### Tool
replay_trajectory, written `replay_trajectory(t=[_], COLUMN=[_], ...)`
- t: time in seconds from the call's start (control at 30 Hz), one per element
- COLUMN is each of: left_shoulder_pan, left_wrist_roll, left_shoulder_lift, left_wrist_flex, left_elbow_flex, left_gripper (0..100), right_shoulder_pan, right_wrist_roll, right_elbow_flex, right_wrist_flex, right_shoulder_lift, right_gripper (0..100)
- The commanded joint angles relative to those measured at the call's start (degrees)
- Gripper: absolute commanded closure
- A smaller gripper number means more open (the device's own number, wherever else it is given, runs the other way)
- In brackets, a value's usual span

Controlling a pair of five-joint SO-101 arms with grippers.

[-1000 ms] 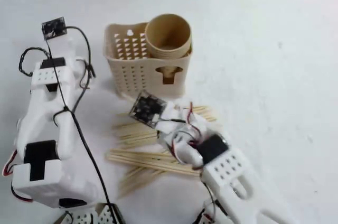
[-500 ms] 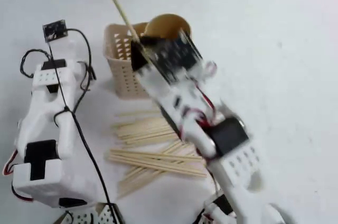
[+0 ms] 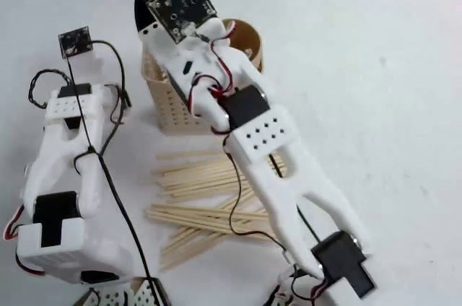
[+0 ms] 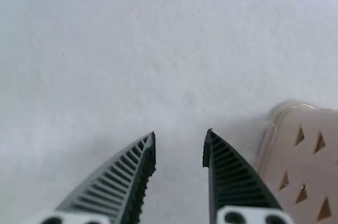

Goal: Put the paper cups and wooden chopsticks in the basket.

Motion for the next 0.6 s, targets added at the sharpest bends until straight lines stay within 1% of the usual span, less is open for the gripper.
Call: replay_trajectory(t=[0.0, 0.27, 0.47, 0.57], left_shoulder_pan=[0.8, 0.8, 0.8, 0.8], left_wrist_roll=[0.4, 0.4, 0.4, 0.4], left_shoulder_lift=[-1.6, -1.5, -1.5, -1.5], left_wrist_flex=[-1.2, -1.2, -1.2, -1.2], left_elbow_flex=[-0.5, -0.4, -0.4, -0.4], left_gripper=[83, 83, 83, 83], right_shoulder_pan=[0.4, 0.4, 2.2, 2.7], right_wrist_roll=[-0.7, -0.4, -0.7, -0.7], right_elbow_flex=[-3.4, 0.9, 5.2, 6.6], right_wrist_flex=[-2.6, 0.1, 0.9, 5.3], right_shoulder_lift=[0.4, 1.6, -3.4, -7.3], right_gripper=[98.1, 97.5, 84.8, 86.3])
